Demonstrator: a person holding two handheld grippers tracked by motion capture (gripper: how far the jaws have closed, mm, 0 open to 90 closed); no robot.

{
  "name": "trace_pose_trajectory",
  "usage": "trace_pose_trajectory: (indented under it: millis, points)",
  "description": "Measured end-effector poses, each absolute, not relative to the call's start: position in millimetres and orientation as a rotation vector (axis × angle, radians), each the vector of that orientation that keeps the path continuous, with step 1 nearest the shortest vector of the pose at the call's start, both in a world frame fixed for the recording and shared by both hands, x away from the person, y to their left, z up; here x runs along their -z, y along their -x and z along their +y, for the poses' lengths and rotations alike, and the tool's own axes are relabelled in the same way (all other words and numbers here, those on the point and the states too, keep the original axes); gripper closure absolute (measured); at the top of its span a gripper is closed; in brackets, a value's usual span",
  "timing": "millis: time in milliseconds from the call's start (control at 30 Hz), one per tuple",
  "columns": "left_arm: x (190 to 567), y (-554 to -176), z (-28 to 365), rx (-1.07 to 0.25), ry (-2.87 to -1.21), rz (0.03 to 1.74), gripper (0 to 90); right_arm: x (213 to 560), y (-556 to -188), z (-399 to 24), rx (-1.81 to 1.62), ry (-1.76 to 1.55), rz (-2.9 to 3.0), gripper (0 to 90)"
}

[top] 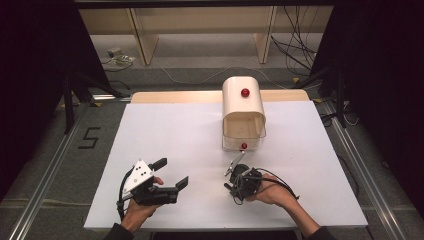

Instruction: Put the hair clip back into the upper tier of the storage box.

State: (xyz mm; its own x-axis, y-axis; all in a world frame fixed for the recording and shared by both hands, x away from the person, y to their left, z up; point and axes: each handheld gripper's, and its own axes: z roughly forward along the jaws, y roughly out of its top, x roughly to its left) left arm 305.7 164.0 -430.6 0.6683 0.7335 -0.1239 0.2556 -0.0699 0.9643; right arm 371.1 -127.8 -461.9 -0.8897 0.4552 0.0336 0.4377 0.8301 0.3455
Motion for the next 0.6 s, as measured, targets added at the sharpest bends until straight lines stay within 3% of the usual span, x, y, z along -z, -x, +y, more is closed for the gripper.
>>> trace_pose_trajectory:
  millis: [600]
  points:
    - [429.6,-305.4,165.0,-0.48,-1.634,0.818,5.7,461.2,-369.6,-129.0,-0.533,-0.758,2.995,74.3]
